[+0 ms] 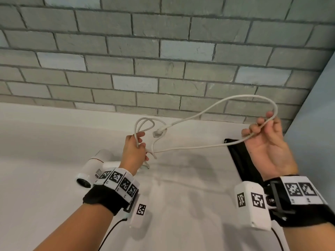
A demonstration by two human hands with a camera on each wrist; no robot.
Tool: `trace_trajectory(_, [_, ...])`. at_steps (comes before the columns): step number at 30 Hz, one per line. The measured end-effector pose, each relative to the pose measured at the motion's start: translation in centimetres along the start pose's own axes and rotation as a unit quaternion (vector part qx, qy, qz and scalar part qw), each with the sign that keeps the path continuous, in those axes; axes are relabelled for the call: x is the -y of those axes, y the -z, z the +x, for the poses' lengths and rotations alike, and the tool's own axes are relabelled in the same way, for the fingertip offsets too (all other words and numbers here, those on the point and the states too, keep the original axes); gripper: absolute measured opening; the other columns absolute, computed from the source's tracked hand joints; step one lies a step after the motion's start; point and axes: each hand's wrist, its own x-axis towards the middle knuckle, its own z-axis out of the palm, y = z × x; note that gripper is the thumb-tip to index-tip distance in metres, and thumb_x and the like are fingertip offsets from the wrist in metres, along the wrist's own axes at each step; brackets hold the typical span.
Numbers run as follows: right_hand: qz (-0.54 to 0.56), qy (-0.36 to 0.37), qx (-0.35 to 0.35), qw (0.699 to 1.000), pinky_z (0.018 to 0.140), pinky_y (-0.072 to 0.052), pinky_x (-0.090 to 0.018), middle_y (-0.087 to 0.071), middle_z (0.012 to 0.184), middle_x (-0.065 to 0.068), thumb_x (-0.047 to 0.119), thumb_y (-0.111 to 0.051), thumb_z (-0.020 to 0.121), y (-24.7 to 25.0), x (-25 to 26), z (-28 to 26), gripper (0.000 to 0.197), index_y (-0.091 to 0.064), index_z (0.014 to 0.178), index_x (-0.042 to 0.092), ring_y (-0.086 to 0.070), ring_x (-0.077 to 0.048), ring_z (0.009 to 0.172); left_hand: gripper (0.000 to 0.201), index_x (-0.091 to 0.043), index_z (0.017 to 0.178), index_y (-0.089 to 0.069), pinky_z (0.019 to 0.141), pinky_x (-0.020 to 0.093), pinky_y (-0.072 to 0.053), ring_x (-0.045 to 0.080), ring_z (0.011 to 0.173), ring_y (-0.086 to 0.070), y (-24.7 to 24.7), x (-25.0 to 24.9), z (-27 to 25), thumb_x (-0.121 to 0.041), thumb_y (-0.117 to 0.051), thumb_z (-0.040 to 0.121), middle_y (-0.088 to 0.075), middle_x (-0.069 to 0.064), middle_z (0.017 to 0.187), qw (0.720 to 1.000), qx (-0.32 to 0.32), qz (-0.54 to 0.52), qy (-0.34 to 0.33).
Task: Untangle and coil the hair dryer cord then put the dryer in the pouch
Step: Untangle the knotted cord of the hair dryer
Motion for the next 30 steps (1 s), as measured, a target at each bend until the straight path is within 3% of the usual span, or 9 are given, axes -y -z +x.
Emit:
trace_trajectory(5, [0.088, -0.065, 0.053, 0.993, 0.068, -0.051, -0.028, -0.048, 0.057, -0.001, 0.026, -0.044, 0.089, -0.2, 0.6, -0.4, 0.019, -0.053, 0.079, 0.012, -0.046, -0.016, 0.057, 0.025, -0.014, 0.104, -0.045, 0.046, 0.022, -0.056, 0.02, 0.074, -0.059, -0.3, 1.2, 0.4, 0.005, -0.037, 0.09, -0.037, 0.013, 0.112, 0.998, -0.004, -0.034, 0.054])
trace_trajectory(8, [-0.015, -0.077, -0.057, 0.995, 0.056, -0.049, -0.019, -0.036, 0.041, 0.008, 0.044, -0.039, 0.09, 0.6, 0.5, -0.8, 0.037, -0.044, 0.061, 0.021, -0.038, -0.008, 0.043, 0.03, -0.009, 0.115, -0.044, 0.046, 0.021, -0.056, 0.019, 0.072, -0.06, 0.1, 0.8, 0.4, 0.007, -0.034, 0.092, -0.04, 0.008, 0.101, 0.988, -0.017, -0.133, 0.077])
trace_trajectory(11, [-0.209, -0.111, -0.163, 0.958, 0.055, -0.055, -0.027, -0.05, 0.047, 0.005, 0.022, -0.035, 0.097, 2.7, -1.0, -0.5, 0.023, -0.055, 0.085, 0.017, -0.053, -0.01, 0.047, 0.035, -0.012, 0.118, -0.044, 0.054, 0.019, -0.057, 0.018, 0.075, -0.06, 0.9, -0.1, -0.1, 0.008, -0.034, 0.092, -0.041, -0.001, 0.095, 0.978, -0.007, -0.208, 0.028])
trace_trajectory(14, [-0.552, -0.171, -0.184, 0.795, 0.076, -0.051, -0.04, -0.063, 0.089, -0.016, -0.001, -0.04, 0.09, 5.2, -2.7, -0.7, 0.03, -0.054, 0.115, 0.006, -0.062, -0.029, 0.081, 0.039, -0.011, 0.126, -0.043, 0.066, 0.022, -0.059, 0.022, 0.08, -0.063, 1.3, -1.0, -0.4, 0.007, -0.035, 0.092, -0.042, -0.003, 0.097, 0.982, 0.022, -0.187, -0.035])
trace_trajectory(16, [-0.75, -0.207, -0.078, 0.623, 0.1, -0.037, -0.042, -0.046, 0.129, -0.023, 0.002, -0.044, 0.088, 4.8, -3.9, -1.2, 0.04, -0.048, 0.127, 0.006, -0.046, -0.039, 0.115, 0.04, -0.016, 0.124, -0.044, 0.067, 0.021, -0.059, 0.022, 0.079, -0.065, 1.3, -1.6, -0.6, 0.007, -0.035, 0.092, -0.041, -0.003, 0.098, 0.984, 0.039, -0.159, -0.074])
trace_trajectory(17, [-0.783, -0.19, -0.039, 0.591, 0.105, -0.032, -0.042, -0.037, 0.137, -0.022, 0.004, -0.047, 0.087, 4.0, -4.5, -1.4, 0.044, -0.044, 0.131, 0.007, -0.038, -0.04, 0.122, 0.041, -0.019, 0.121, -0.045, 0.067, 0.022, -0.058, 0.02, 0.078, -0.065, 1.3, -1.9, -0.7, 0.007, -0.036, 0.092, -0.041, -0.003, 0.099, 0.984, 0.047, -0.148, -0.091])
trace_trajectory(22, [-0.691, -0.056, 0.155, 0.704, 0.074, -0.041, -0.017, -0.043, 0.123, 0.004, 0.026, -0.055, 0.088, -3.1, -7.8, -2.4, 0.048, -0.041, 0.133, 0.018, -0.05, -0.016, 0.094, 0.046, -0.033, 0.109, -0.05, 0.067, 0.02, -0.057, 0.004, 0.069, -0.068, 0.8, -2.5, -1.8, 0.008, -0.04, 0.09, -0.042, 0.003, 0.107, 0.981, 0.088, -0.097, -0.144])
trace_trajectory(26, [-0.695, -0.137, 0.211, 0.674, 0.076, -0.037, -0.023, -0.053, 0.106, 0.001, 0.029, -0.051, 0.09, -5.3, -10.6, -2.5, 0.048, -0.037, 0.135, 0.018, -0.05, -0.015, 0.082, 0.045, -0.031, 0.109, -0.05, 0.069, 0.023, -0.058, 0.005, 0.072, -0.069, 0.5, -3.0, -2.8, 0.009, -0.041, 0.09, -0.044, 0.006, 0.108, 0.97, 0.133, -0.139, -0.149])
trace_trajectory(30, [-0.706, -0.116, 0.192, 0.672, 0.071, -0.039, -0.028, -0.06, 0.083, -0.002, 0.027, -0.051, 0.09, -4.6, -11.2, -2.3, 0.02, -0.065, 0.094, 0.013, -0.052, -0.017, 0.073, 0.041, -0.027, 0.11, -0.053, 0.073, 0.026, -0.058, 0.008, 0.08, -0.07, 1.4, -3.7, -2.9, 0.008, -0.043, 0.09, -0.05, 0.0, 0.106, 0.96, 0.173, -0.179, -0.13])
